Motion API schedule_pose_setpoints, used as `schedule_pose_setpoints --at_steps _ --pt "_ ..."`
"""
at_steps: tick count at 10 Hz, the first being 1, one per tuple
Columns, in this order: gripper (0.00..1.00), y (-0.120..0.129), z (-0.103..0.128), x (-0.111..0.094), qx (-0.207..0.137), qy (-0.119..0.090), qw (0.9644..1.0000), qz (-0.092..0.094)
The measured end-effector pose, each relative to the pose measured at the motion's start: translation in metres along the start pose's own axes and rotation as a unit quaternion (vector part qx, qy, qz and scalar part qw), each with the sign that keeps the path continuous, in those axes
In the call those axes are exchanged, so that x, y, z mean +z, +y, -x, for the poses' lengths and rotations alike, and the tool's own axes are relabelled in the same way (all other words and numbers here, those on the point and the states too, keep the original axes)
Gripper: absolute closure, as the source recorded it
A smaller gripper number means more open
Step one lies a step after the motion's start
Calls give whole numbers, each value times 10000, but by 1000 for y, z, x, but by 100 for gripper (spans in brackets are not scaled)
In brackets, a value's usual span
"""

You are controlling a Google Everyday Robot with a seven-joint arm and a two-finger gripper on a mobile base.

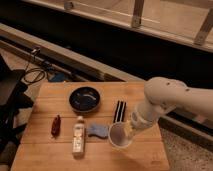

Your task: Pick up the ceramic cup

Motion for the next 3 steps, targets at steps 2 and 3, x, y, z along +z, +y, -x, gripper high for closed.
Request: schedule_pose_setpoints --at_steps 2,3 --pt "100 3 5 -9 -77 -8 10000 -3" --pt "100 4 7 -13 -95 -59 9999 -3"
